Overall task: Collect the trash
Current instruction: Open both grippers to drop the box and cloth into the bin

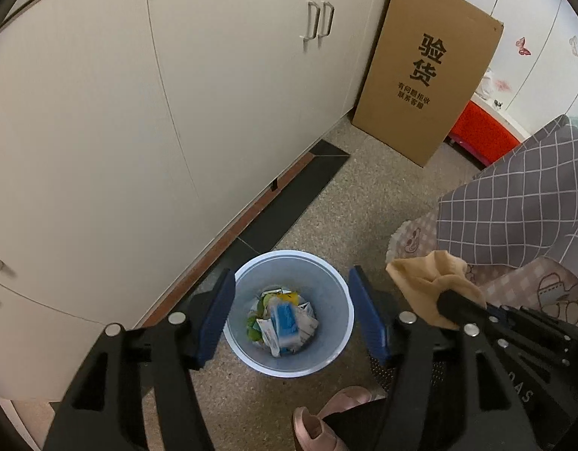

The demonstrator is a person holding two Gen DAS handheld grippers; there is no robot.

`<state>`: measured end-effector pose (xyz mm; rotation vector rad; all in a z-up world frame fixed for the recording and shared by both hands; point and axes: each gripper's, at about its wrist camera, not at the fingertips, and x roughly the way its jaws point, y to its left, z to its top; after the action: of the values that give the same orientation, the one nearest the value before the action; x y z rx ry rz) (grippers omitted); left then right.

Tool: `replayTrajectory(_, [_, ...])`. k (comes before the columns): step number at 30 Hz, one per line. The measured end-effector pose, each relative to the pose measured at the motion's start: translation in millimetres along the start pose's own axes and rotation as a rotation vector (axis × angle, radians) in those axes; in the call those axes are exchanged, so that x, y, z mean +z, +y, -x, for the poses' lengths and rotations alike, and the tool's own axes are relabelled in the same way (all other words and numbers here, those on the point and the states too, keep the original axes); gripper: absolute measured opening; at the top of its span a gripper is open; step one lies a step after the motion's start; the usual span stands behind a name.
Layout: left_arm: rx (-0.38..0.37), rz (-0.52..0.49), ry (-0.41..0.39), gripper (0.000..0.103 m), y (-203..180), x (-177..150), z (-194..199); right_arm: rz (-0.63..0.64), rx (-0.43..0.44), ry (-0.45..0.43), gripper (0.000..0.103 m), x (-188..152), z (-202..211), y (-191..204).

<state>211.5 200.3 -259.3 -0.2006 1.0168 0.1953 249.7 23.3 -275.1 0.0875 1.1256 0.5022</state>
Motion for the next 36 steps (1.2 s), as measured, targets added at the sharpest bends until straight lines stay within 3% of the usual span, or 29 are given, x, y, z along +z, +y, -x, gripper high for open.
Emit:
replayTrajectory(25, [0.061, 0.079, -0.033, 0.07, 29.7, 0.1, 12.3, 0.024, 0.065, 0.0, 0.011, 11.2, -11.9, 21.8])
replayTrajectory(26, [0.064, 0.093, -0.036, 0.071, 33.0, 0.5, 13.3, 0.021, 0.06, -0.002, 0.02, 12.4, -12.6, 22.3])
replayTrajectory(27, [0.066, 0.108, -0.039, 0.071, 35.1, 0.9, 14.2, 0.018, 0.063, -0.006, 0.045, 13.2, -12.5, 22.6])
replayTrajectory(28, [0.066, 0.127, -0.044, 0.072, 38.8, 1.7, 15.7, 0.015, 0.067, -0.013, 0.059, 13.3, -11.3, 22.2])
replayTrajectory(29, [0.067, 0.139, -0.045, 0.072, 41.7, 2.6, 16.7, 0.016, 0.065, -0.025, 0.064, 13.1, -9.1, 22.7])
replayTrajectory(36, [0.079, 0.154, -0.054, 0.073, 44.1, 5.4, 26.8, 0.018, 0.046, -0.065, 0.064, 15.6, 11.8, 19.0])
